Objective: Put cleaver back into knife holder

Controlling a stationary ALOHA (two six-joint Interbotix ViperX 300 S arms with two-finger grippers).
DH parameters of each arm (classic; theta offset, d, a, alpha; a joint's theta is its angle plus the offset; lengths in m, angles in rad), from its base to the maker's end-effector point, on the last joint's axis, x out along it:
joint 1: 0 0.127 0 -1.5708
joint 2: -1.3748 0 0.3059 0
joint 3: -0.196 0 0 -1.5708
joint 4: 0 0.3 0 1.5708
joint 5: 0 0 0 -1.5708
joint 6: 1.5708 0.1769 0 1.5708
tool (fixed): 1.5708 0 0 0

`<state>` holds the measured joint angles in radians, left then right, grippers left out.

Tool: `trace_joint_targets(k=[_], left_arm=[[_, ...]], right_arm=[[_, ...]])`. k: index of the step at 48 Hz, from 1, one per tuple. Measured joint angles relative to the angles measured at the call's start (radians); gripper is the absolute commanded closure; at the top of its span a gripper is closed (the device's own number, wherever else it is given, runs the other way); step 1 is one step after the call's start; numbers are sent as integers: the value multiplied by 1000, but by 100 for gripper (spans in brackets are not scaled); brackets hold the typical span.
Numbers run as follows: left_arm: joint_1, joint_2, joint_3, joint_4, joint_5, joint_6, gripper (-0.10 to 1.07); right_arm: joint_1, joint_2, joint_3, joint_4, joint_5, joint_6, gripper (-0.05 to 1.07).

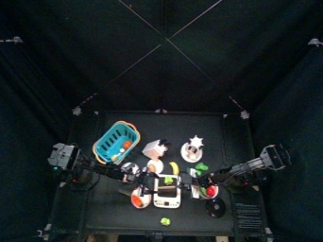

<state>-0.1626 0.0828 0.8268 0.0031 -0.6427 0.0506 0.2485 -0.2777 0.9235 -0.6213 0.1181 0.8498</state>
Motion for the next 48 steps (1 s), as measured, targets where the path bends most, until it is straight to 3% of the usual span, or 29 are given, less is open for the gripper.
trace_joint_targets(k=[12,22,35,41,48], left_arm=[[0,-43,20,3,-17,0,-1],[12,-127,72,0,-37,3,-1],[167,-215,118,-114,-37,-2,-1],[233,-206,127,-149,-3,-3,-1],[239,-156,120,-155,75,-6,-1]], right_arm=[[0,-49,0,2,51,5,50],[-34,-155,-41,63,222,12,50],[-141,-268,-144,78,471,3,50],[-198,-279,-156,78,491,2,50],[-230,-270,-156,80,491,2,50]])
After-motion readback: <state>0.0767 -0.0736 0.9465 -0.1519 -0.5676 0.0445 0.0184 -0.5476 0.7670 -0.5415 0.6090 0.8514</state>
